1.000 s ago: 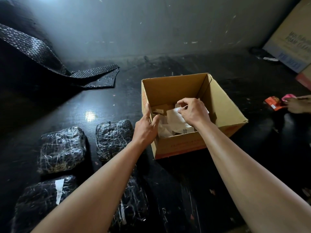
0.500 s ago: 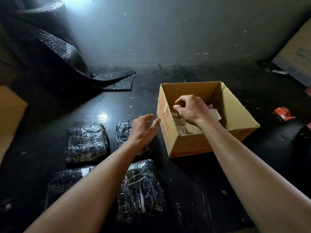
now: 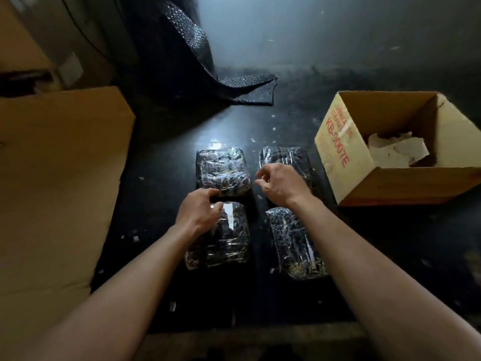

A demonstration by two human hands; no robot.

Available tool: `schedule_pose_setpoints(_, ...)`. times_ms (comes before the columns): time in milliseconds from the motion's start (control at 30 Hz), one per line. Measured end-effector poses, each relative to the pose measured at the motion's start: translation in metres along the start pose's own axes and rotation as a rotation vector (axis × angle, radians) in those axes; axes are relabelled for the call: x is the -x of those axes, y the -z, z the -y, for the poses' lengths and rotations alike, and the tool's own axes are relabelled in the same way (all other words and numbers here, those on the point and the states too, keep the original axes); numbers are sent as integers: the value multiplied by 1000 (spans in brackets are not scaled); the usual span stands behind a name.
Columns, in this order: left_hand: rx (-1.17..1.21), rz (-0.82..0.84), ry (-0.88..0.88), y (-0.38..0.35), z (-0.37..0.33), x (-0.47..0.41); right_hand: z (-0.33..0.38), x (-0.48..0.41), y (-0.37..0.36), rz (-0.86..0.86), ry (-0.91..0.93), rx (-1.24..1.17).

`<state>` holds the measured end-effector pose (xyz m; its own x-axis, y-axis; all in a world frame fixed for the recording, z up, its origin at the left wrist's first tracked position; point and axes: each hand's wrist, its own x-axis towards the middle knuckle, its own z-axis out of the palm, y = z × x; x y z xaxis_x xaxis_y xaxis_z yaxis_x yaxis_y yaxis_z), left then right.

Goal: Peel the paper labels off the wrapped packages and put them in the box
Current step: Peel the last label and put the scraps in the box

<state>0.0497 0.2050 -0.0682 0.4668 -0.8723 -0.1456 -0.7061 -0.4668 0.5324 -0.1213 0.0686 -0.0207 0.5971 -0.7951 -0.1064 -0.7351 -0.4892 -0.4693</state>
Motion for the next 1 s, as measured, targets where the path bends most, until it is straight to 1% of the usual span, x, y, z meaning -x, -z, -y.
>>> schedule_pose_setpoints(133, -123, 61, 10, -11, 31, 6, 21, 8, -60, 122, -15, 24)
schedule_pose_setpoints(233, -187, 112, 9, -18, 42, 5, 25, 8, -91, 167, -19, 85)
schedule_pose_setpoints(333, -225, 122, 5, -23, 47, 0, 23, 3, -108, 173, -32, 106)
schedule_pose_setpoints(467, -249, 137, -7, -27, 52, -2, 19, -4, -117, 123, -33, 64)
schedule_pose_setpoints(600, -222, 119, -16, -28, 55, 0, 16, -11, -120, 83, -21, 23)
schedule_pose_setpoints(700, -213, 101, -22, -29, 56, 2, 14, -19, -120, 84, -60, -34)
schedule_pose_setpoints(800, -238, 94, -39, -29, 55, 3, 14, -26, -118, 118, -108, -106)
schedule_pose_setpoints(867, -271, 92, -59, -29, 55, 3, 15, -28, -117, 168, -88, -146)
schedule_pose_setpoints(1000, -255, 108, -45, -30, 54, 3, 21, -35, -113, 258, -25, -58)
